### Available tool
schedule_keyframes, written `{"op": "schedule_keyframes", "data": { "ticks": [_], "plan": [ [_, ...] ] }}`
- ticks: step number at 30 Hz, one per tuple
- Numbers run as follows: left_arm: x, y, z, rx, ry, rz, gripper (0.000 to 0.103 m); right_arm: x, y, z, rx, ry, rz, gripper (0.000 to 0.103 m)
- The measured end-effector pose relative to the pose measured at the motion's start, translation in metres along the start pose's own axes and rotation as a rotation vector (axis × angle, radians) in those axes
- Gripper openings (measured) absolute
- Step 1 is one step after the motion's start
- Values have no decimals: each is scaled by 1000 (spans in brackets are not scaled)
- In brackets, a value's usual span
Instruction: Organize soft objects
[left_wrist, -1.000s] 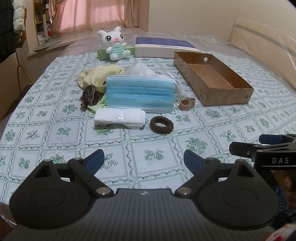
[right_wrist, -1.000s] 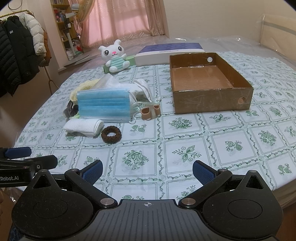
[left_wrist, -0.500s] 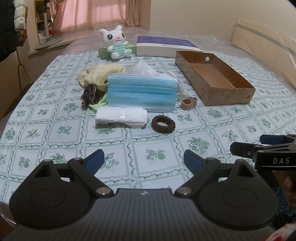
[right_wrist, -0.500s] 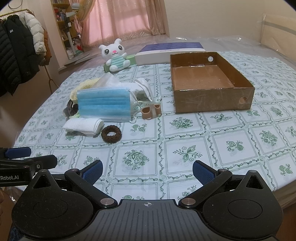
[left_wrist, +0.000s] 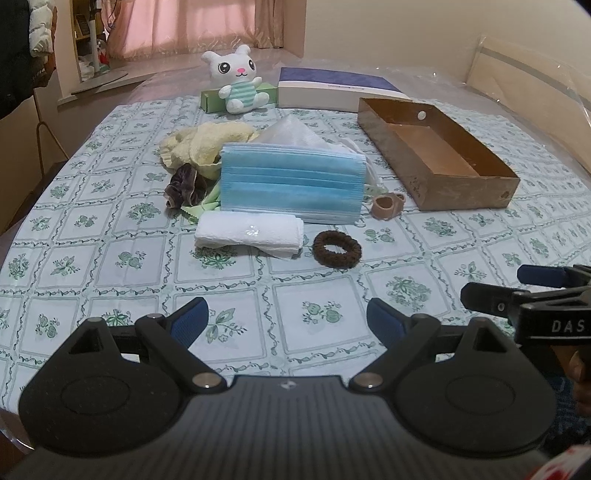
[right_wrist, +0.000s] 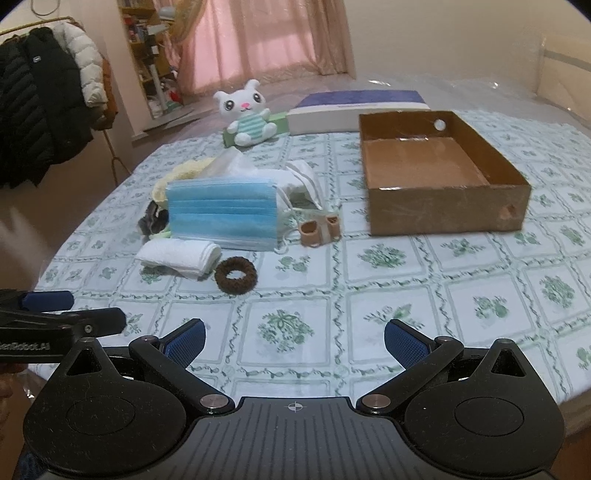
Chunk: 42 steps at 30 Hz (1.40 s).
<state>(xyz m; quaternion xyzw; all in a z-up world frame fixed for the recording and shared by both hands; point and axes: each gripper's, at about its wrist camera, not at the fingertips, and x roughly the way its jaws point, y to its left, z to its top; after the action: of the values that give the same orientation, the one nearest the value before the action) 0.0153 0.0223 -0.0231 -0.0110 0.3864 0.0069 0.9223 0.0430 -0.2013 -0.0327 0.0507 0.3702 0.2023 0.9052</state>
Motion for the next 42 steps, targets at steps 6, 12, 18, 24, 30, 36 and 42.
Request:
{"op": "schedule_keyframes", "data": {
  "ticks": [6,12,18,24,30,36,42],
  "plan": [
    [8,5,4,18,-15,12,92,11,5,4,-31,-18,34,101],
    [20,11,11,23,-17,27,90,29,8,13,-36,-14,70,92],
    [34,17,16,33,-15,38,90,48,13,21,-59,-16,106,85],
    [46,24,20,42,-22,35,89,65,18,27,-93,-17,151,80],
    [58,34,25,58,-39,48,87,85,24,30,-122,0,180,73],
    [77,46,31,58,-34,63,85,111,31,29,-167,21,170,69],
    [93,55,31,51,-14,55,83,136,35,28,-191,45,156,63]
  ]
}}
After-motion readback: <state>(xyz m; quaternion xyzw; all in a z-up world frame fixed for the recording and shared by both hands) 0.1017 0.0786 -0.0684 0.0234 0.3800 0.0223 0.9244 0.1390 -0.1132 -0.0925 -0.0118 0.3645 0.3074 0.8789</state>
